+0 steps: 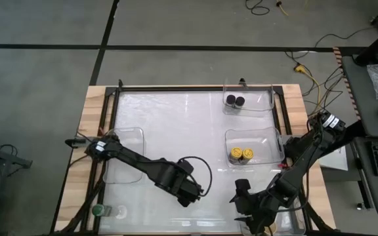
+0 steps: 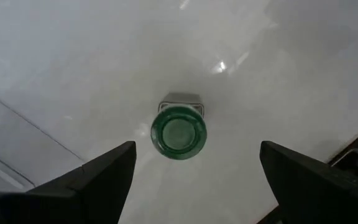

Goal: Sort spices by type
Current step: Put the top green seasoning bottle into the middle left transparent bin

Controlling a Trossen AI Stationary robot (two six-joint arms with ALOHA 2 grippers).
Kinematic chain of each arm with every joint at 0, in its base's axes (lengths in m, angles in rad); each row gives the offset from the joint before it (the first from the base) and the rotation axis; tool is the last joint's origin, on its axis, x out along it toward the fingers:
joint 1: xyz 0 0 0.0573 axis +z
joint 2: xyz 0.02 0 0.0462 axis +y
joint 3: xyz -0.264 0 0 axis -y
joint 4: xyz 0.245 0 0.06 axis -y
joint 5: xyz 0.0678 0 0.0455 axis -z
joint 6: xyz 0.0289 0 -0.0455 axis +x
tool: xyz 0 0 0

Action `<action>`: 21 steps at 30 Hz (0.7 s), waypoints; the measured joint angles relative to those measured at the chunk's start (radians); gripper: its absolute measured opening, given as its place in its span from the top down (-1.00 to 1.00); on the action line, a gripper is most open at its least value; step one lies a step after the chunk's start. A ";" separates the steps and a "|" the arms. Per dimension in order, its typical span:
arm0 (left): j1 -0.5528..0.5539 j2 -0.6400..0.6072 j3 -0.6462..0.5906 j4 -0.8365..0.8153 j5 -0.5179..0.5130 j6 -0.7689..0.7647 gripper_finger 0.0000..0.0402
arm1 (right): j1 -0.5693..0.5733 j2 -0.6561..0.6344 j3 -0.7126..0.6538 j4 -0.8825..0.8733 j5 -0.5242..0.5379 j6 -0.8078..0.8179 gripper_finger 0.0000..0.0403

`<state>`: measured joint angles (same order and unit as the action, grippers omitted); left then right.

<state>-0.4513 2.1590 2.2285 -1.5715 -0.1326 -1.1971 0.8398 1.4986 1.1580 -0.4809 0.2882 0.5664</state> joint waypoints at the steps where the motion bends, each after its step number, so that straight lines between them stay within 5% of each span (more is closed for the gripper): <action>1: 0.007 0.001 -0.009 0.003 0.020 0.018 -0.63 | 0.000 0.000 0.000 -0.001 0.000 -0.002 -0.44; 21: 0.060 -0.006 -0.204 0.034 0.122 0.192 -0.61 | 0.000 0.000 -0.001 -0.001 -0.001 -0.001 -0.41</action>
<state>-0.3916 2.1532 2.0245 -1.5373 -0.0104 -1.0047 0.8400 1.4990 1.1572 -0.4824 0.2874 0.5651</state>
